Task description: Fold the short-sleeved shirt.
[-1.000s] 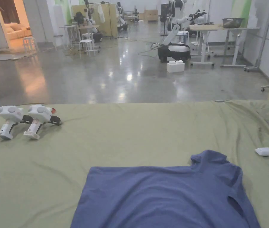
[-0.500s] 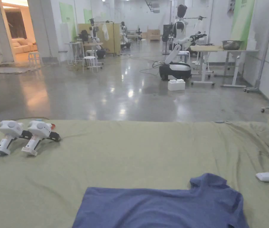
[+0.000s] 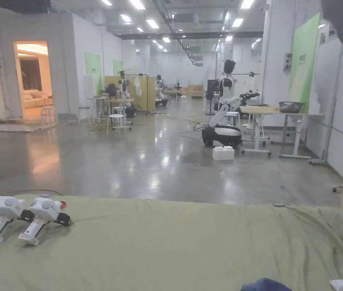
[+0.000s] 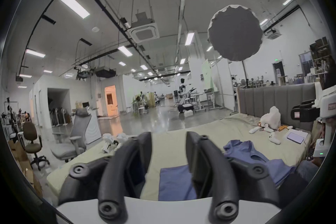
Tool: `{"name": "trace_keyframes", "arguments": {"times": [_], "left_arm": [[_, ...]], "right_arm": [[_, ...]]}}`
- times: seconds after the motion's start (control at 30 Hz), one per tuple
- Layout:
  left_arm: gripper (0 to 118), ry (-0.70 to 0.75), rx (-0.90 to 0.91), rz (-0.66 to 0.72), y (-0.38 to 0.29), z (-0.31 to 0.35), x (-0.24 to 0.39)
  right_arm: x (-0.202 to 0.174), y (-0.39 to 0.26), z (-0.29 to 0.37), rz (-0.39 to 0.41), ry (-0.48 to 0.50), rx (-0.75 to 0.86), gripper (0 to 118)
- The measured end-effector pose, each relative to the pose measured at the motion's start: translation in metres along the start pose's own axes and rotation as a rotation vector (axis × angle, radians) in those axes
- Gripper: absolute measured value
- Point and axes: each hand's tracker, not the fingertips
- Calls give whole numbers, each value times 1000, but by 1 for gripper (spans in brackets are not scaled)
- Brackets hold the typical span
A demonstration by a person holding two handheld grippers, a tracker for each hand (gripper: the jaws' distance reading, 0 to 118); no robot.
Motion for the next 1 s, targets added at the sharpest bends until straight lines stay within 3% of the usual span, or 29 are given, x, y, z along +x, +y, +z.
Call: {"name": "trace_keyframes", "arguments": {"times": [0.07,0.13,0.2,0.57,0.7,0.77,0.8,0.83,0.87,1.0], "left_arm": [[0,-9,20,-3,4,2,2],[0,37,44,-10,5,4,7],[0,-31,4,18,8,3,3],[0,-37,-75,72,-10,-8,-10],[1,-35,-159,173,-34,-10,-29],[25,-7,-241,217,-53,-10,-44],[56,8,-291,229,-65,-11,-53],[78,44,-312,239,-80,-9,-59],[90,63,-349,253,-97,-9,-67],[91,4,-511,303,-170,-13,-93]], "right_arm": [[0,-2,0,-7,-7,14,1],[0,-1,1,-19,11,8,0],[-2,-3,3,-18,-10,20,0],[7,-2,0,-61,-12,20,0],[10,-6,-2,-111,9,4,0],[10,-10,-1,-107,7,-17,0],[11,-14,1,-111,12,-30,0],[12,-19,2,-121,18,-43,0],[14,-24,2,-134,26,-64,0],[15,-42,1,-161,17,-137,0]]}}
